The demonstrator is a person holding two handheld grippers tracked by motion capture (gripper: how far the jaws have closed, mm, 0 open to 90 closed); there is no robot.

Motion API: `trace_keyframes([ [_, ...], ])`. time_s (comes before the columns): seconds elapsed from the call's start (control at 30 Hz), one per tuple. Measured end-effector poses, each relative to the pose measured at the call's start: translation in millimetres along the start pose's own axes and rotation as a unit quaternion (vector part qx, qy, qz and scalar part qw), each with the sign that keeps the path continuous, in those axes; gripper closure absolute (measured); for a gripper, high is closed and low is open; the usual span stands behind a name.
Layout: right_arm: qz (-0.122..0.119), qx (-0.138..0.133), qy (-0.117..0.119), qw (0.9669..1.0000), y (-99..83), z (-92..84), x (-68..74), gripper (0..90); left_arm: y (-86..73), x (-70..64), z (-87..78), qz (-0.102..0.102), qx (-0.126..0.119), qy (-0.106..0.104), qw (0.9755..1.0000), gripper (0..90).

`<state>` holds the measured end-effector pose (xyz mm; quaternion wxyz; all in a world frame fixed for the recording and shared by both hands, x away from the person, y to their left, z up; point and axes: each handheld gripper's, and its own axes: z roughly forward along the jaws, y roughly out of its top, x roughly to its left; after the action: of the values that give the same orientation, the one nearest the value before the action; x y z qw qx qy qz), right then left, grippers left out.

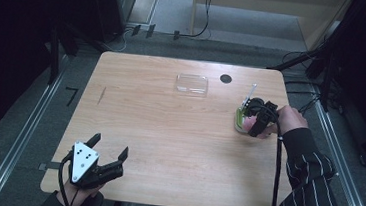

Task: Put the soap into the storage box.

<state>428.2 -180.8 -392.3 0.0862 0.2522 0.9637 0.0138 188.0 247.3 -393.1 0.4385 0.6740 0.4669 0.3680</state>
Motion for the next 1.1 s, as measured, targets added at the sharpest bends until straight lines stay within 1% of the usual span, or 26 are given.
trace_keyframes([
  [0.13,0.002,0.004,0.0,1.0,-0.4,1.7,-5.3,38.8,-0.4,0.4,-0.9,-0.001,0.0,0.002,1.0,13.4],
  [0.27,-0.005,0.0,0.004,1.0,-0.5,3.7,-9.5,38.8,-1.0,0.8,-2.5,-0.002,-0.001,0.005,1.0,13.3],
  [0.37,-0.008,0.002,0.005,1.0,-0.4,4.1,-12.8,38.8,-1.4,1.8,-3.9,-0.001,-0.001,0.006,1.0,13.4],
  [0.5,-0.012,0.005,0.0,0.9999,0.6,4.2,-15.5,38.8,-1.8,2.3,-5.2,-0.003,0.001,0.008,1.0,13.4],
  [0.67,-0.018,0.001,0.001,0.9998,1.9,5.3,-17.9,38.8,-2.5,2.8,-6.4,-0.003,0.001,0.011,0.9999,13.4],
  [0.8,-0.034,0.003,-0.002,0.9994,4.2,6.5,-19.2,38.8,-3.2,4.0,-8.5,-0.008,0.001,0.015,0.9998,13.4],
  [0.83,-0.033,0.003,-0.001,0.9994,4.7,6.7,-19.4,38.8,-3.3,4.1,-8.9,-0.008,0.001,0.016,0.9998,13.4],
  [0.97,-0.045,0.003,-0.002,0.999,6.8,8.0,-20.4,38.8,-4.0,4.0,-10.0,-0.006,0.002,0.018,0.9998,13.4],
  [1.0,-0.041,0.005,-0.002,0.9991,7.3,8.0,-20.4,38.8,-4.3,4.6,-10.5,-0.007,0.001,0.02,0.9998,13.3],
  [1.03,-0.043,0.007,-0.002,0.9991,7.7,8.2,-21.1,38.8,-4.5,5.2,-11.3,-0.008,0.002,0.021,0.9997,13.4],
  [1.1,-0.05,0.008,-0.004,0.9987,8.1,8.7,-23.2,38.8,-5.2,6.2,-13.2,-0.007,0.003,0.024,0.9997,13.4],
])
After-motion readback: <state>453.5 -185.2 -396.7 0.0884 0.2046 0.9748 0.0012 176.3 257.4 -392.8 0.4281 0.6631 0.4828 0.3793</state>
